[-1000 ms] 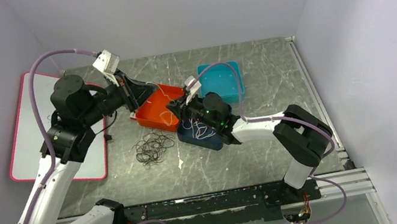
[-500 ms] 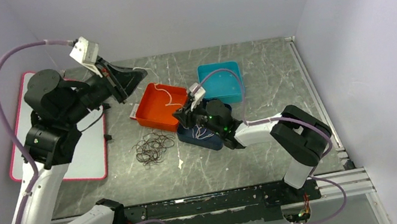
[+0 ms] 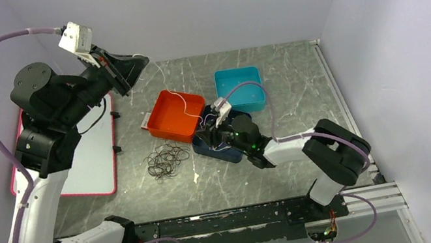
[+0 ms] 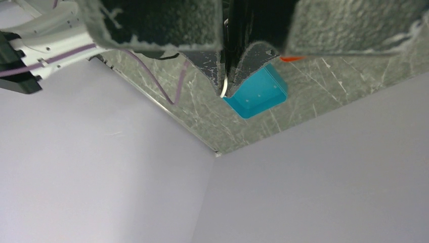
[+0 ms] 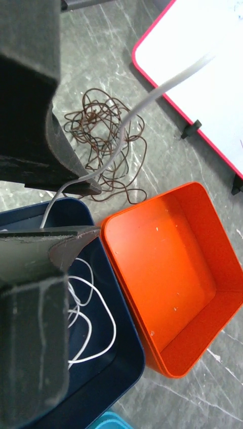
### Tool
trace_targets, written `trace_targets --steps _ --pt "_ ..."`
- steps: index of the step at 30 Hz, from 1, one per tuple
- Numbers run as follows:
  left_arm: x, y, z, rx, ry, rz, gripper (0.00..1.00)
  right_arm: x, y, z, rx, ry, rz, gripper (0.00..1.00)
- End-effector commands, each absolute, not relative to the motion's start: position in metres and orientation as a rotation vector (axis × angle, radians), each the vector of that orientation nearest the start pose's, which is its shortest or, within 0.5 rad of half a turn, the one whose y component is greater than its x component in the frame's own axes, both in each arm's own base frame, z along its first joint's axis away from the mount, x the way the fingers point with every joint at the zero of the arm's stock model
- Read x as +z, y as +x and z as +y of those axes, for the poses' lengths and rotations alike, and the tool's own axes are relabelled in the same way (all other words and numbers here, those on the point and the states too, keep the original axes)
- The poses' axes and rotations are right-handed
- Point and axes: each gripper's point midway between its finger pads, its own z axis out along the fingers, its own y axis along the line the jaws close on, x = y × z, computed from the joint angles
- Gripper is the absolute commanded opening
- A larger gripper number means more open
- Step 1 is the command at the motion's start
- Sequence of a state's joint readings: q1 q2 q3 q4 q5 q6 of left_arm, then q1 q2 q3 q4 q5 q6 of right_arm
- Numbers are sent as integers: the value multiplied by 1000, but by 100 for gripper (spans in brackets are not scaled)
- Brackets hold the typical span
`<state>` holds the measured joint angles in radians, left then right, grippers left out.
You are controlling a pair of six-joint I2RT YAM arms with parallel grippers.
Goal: Untangle the cables
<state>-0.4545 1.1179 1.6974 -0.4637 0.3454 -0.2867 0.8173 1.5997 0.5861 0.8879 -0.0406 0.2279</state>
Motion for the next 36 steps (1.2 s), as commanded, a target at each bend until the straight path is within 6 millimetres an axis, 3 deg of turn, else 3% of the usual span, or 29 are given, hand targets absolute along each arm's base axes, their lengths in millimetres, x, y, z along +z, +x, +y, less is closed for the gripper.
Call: trace_targets --steps 1,5,11,13,21,27,31,36 --pt "543 257 -187 -778 350 1421 7 144 286 327 809 -537 1647 37" --pt "555 263 -175 -716 284 1398 7 149 276 315 791 -560 1630 53" --pt "551 271 -176 -710 269 1405 7 164 259 305 794 -625 1562 65" --pt "545 273 -182 -730 286 1418 7 176 254 303 801 -647 1517 67" --pt "514 278 -202 -802 351 1482 7 265 240 305 821 -718 1284 69" --pt "488 275 -219 -889 412 1526 7 320 235 312 866 -724 1178 69" --pt "474 273 -225 -931 433 1549 7 345 241 320 897 -692 1154 69" --pt "467 268 -229 -963 453 1557 7 356 255 334 937 -638 1161 69"
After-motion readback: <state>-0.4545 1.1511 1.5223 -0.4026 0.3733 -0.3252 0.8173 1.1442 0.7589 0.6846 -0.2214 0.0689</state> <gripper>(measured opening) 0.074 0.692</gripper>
